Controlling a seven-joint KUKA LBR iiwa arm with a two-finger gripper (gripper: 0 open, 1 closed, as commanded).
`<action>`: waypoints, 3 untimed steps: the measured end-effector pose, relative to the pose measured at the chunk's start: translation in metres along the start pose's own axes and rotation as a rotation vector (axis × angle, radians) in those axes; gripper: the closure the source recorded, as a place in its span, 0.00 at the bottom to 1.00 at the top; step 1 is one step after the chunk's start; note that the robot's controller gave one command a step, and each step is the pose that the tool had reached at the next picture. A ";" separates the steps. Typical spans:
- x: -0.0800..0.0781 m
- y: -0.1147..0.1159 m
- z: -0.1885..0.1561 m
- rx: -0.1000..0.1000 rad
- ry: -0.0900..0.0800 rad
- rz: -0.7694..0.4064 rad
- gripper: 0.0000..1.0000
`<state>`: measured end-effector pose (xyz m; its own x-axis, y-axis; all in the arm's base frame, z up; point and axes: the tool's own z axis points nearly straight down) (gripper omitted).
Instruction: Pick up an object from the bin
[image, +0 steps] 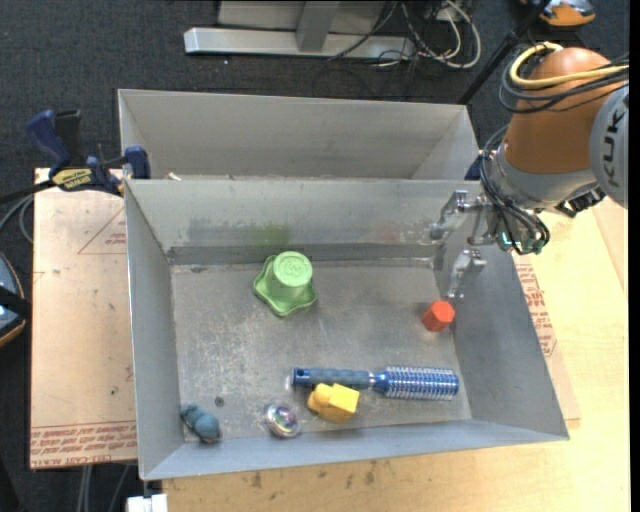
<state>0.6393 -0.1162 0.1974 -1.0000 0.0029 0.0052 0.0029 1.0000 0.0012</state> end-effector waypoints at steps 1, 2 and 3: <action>0.016 0.050 0.069 -0.003 0.001 0.017 0.00; 0.053 0.142 0.059 -0.004 -0.004 0.149 0.00; 0.074 0.211 0.111 -0.003 0.000 0.194 0.00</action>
Offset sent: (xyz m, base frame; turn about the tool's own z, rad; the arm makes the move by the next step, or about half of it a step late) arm -0.0145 0.0452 -0.0641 0.0219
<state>0.5653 0.0954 0.0873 -0.9807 0.1953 0.0054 0.1953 0.9807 0.0029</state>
